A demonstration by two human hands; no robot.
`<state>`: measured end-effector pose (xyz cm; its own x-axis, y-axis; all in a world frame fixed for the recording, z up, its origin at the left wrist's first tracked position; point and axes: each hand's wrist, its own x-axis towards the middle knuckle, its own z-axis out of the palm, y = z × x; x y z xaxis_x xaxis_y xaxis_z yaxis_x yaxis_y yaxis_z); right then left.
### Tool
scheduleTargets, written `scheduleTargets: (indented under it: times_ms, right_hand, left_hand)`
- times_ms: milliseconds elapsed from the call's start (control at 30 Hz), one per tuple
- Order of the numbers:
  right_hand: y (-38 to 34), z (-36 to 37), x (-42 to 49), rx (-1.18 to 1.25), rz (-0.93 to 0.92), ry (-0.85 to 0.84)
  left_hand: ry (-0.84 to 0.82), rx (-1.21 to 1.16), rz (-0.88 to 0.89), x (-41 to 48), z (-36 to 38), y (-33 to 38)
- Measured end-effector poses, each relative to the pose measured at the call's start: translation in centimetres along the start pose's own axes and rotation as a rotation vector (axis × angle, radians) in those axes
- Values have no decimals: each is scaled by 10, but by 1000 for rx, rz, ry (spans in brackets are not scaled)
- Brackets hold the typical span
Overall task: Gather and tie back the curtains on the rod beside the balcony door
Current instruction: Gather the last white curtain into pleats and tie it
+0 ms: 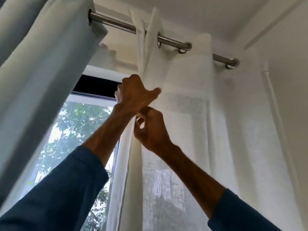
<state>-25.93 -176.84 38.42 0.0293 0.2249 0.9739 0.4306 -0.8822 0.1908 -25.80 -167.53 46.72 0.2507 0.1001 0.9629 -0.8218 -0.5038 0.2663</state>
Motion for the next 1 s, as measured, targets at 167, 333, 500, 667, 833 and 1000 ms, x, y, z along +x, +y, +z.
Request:
scheduleTargets:
  times_ms: [167, 333, 500, 667, 833, 1000]
  right_hand:
    - [18, -48, -80, -7, 24, 41]
    - [105, -126, -89, -512, 322, 461]
    - [155, -148, -49, -342, 651, 267]
    - [127, -110, -14, -362, 389, 332]
    - [78, -63, 14, -272, 228, 371]
    - [45, -29, 13, -110, 62, 146]
  left_hand:
    - [74, -28, 10, -47, 30, 0]
    - [132, -159, 153, -61, 66, -18]
    - [135, -185, 172, -56, 83, -13]
    - [148, -234, 168, -59, 84, -9]
    - [60, -326, 219, -46, 78, -7]
    - [-47, -393, 72, -28, 48, -2]
